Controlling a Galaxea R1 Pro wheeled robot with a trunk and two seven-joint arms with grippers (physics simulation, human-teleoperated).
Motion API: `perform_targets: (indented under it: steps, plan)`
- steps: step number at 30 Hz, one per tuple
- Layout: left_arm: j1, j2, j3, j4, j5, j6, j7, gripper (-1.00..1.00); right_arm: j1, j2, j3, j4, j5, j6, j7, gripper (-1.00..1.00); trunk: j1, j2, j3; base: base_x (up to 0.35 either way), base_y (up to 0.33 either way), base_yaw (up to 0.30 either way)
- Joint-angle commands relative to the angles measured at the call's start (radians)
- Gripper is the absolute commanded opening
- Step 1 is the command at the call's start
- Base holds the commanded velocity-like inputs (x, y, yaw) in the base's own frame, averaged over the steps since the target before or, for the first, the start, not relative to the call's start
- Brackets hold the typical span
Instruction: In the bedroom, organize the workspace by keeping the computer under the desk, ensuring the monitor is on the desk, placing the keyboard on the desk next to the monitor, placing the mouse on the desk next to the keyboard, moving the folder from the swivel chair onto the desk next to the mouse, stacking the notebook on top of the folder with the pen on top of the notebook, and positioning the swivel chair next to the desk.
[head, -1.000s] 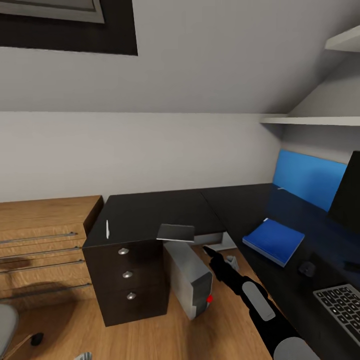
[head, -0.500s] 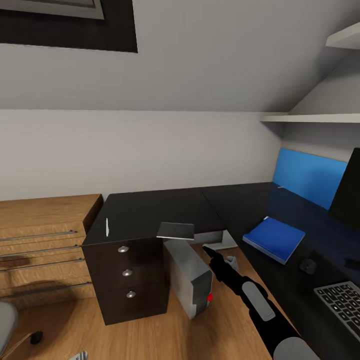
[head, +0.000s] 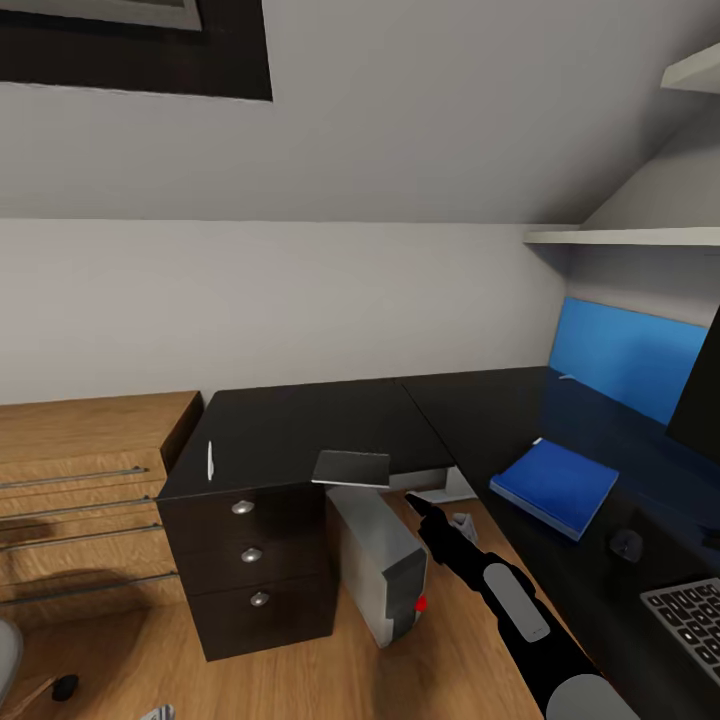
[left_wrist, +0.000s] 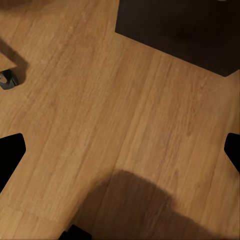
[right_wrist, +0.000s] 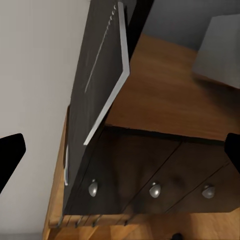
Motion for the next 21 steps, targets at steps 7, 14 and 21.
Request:
perform_targets:
  steps: [7,14,21]
  plan:
    - [0.0,0.001,0.0,-0.002,0.01,0.003,0.005,1.0,-0.001,0.003,0.0,0.0,-0.004,0.003,0.001,1.0,0.0,0.0,-0.001,0.162,0.02,0.0]
    - [0.0,0.0,0.0,-0.003,0.01,0.003,0.004,1.0,-0.001,0.006,0.0,0.0,-0.003,0.003,0.0,1.0,0.0,0.0,-0.001,0.133,0.003,0.0]
    - [0.0,0.003,0.001,-0.02,0.011,0.004,0.004,1.0,-0.001,0.01,0.0,0.002,-0.002,0.002,-0.016,1.0,0.0,0.0,-0.001,0.07,0.0,0.0]
